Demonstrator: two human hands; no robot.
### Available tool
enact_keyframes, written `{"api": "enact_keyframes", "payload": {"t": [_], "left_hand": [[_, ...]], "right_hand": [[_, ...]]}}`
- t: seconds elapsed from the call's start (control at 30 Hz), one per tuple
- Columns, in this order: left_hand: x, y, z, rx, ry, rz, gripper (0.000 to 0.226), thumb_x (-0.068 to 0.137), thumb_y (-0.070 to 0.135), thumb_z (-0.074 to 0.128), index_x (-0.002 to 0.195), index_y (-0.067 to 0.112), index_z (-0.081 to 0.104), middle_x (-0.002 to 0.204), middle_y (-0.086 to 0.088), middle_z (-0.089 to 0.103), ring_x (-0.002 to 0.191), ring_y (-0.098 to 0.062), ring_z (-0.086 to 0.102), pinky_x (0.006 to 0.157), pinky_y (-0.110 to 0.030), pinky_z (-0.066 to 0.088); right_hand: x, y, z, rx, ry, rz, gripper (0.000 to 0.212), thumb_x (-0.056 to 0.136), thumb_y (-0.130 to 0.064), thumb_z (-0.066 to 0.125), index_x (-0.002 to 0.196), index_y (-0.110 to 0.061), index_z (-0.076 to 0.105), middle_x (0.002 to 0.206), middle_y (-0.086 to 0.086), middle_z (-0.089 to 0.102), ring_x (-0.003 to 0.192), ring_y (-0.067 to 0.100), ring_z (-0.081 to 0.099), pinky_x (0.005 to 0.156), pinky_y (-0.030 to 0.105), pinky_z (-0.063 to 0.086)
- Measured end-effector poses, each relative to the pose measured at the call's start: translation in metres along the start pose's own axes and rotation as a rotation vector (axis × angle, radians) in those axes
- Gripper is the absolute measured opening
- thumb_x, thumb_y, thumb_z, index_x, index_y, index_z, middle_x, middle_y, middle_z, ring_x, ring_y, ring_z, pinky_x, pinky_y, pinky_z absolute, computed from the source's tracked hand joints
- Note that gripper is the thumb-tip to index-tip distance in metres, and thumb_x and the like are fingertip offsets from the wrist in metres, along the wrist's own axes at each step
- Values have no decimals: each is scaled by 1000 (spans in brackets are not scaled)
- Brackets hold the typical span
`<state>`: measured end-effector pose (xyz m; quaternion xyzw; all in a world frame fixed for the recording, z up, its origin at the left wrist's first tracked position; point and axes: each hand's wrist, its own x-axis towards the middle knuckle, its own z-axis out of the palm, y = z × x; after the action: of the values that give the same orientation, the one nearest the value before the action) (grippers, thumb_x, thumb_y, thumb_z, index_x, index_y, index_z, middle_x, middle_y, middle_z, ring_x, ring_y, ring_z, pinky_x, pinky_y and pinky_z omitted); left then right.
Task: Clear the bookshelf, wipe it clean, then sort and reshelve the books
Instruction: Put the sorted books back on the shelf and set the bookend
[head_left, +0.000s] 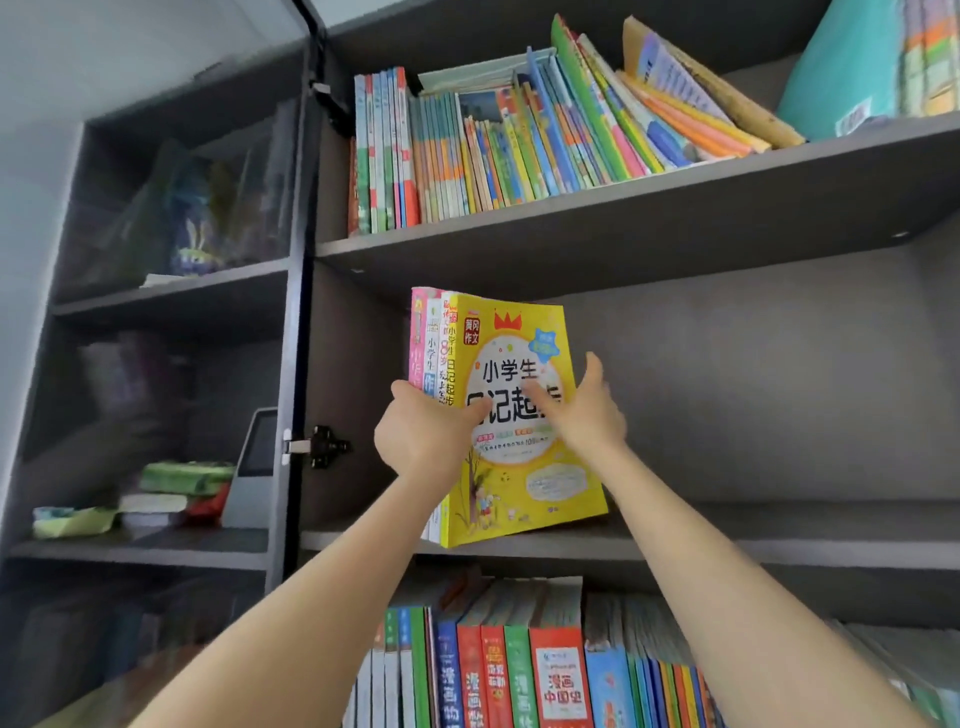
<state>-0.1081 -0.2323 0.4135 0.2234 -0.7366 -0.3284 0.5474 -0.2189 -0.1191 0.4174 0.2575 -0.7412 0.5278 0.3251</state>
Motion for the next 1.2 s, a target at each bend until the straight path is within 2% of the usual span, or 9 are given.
{"api": "enact_keyframes", "payload": {"t": [0.07,0.1,0.2,0.33,0.43,0.57,0.8,1.07,1.2], "left_hand": [[8,1,4,52,2,-38,69,69,58,75,106,11,42,84,1,51,74,-19,53,56,-29,41],[11,2,6,76,-4,-50,69,70,58,75,107,10,42,79,1,49,74,-20,52,53,-29,39],[16,1,9,106,-21,-73,70,70,57,75,108,8,42,72,1,43,73,-21,51,47,-25,33],[21,-1,11,97,-33,-106,72,71,57,75,112,8,42,87,-3,52,75,-22,55,50,-27,38],[24,-5,12,97,-49,-74,67,72,56,74,108,10,40,94,-4,57,78,-21,59,58,-30,47],[26,-12,10,75,-106,9,58,76,49,73,105,14,38,96,-1,57,76,-16,57,49,-23,38],[31,-18,20,101,-92,59,54,77,45,73,102,13,38,99,-2,58,77,-16,56,50,-23,36],[66,-48,36,109,-5,-57,56,78,44,71,109,9,41,108,-8,58,93,-26,62,63,-32,47],[94,-72,44,78,-17,-54,56,76,46,73,103,11,39,106,-7,61,92,-25,64,74,-36,56]], "right_hand": [[-22,-2,7,-349,135,-80,92,82,-66,56,149,-18,17,139,10,45,119,32,52,91,43,44],[-39,-4,11,-387,87,-137,86,84,-67,52,149,-20,19,134,8,48,115,30,55,84,39,45],[-86,1,33,-378,-291,-214,82,80,-75,49,144,-28,30,129,-2,56,117,25,55,86,36,48],[-91,6,66,-399,-517,-221,119,72,-73,60,153,-14,-6,147,8,40,132,30,42,99,44,45],[-79,0,78,-281,-576,-166,120,82,-61,60,147,-4,-23,153,15,30,138,33,33,107,43,38],[-73,1,80,-176,-639,-135,122,84,-53,64,144,-4,-30,159,11,17,144,31,22,114,43,29],[-67,-3,84,-123,-693,-117,111,91,-35,62,143,-1,-30,161,4,3,146,22,14,115,31,21],[-37,-3,132,-140,-780,-53,122,80,-40,72,148,-17,-27,161,0,0,147,23,12,117,44,24],[-26,-3,168,-159,-759,-40,113,89,-31,66,146,-11,-30,160,3,0,146,25,13,118,38,22]]}}
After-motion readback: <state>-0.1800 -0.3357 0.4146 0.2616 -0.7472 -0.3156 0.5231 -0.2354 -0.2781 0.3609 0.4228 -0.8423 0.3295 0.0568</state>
